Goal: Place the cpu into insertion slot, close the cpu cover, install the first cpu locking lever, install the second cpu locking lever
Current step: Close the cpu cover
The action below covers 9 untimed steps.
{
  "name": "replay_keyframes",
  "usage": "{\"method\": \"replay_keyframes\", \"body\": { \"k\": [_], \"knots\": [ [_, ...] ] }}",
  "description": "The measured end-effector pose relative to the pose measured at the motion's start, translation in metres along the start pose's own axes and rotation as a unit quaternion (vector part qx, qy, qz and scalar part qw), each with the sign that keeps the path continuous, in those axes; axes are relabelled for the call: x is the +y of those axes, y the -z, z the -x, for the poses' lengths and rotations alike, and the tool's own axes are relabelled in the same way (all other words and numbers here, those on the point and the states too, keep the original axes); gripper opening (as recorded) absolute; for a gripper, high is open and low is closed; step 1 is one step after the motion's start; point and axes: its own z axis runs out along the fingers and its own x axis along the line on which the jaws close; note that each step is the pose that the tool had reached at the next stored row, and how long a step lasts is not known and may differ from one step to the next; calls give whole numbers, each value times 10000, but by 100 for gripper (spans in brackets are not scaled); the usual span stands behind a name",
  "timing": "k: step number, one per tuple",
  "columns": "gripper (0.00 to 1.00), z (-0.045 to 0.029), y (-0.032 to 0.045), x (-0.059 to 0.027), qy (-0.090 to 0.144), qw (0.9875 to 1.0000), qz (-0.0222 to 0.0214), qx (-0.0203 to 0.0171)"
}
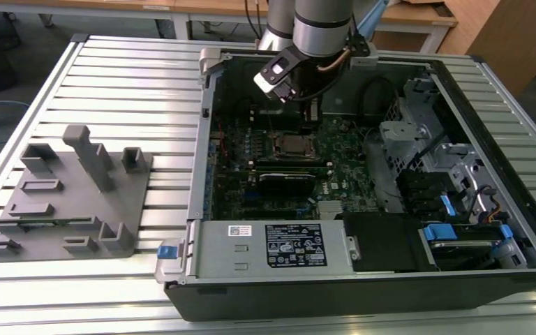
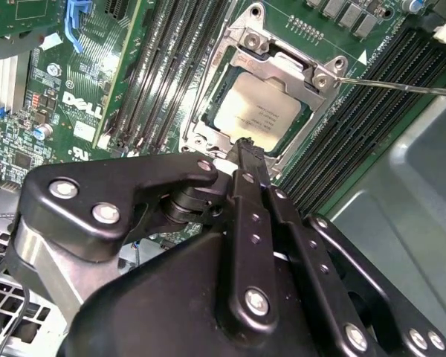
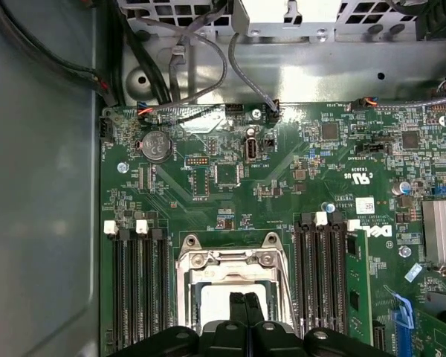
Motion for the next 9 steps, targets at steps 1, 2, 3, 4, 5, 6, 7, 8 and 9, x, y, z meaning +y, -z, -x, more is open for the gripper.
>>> {"method": "replay_keyframes", "body": {
  "k": [1, 2, 3, 4, 5, 6, 7, 8, 9],
  "knots": [
    [11, 0, -1, 0, 0, 10000, 0, 1],
    [11, 0, -1, 0, 0, 10000, 0, 0],
    [11, 0, -1, 0, 0, 10000, 0, -1],
    [11, 0, 0, 0, 0, 10000, 0, -1],
    [11, 0, -1, 0, 0, 10000, 0, -2],
    [11, 0, -1, 0, 0, 10000, 0, -2],
    [11, 0, -1, 0, 0, 10000, 1, -2],
    [11, 0, -1, 0, 0, 10000, 1, -3],
    [11, 0, -1, 0, 0, 10000, 0, -3]
  ]
}}
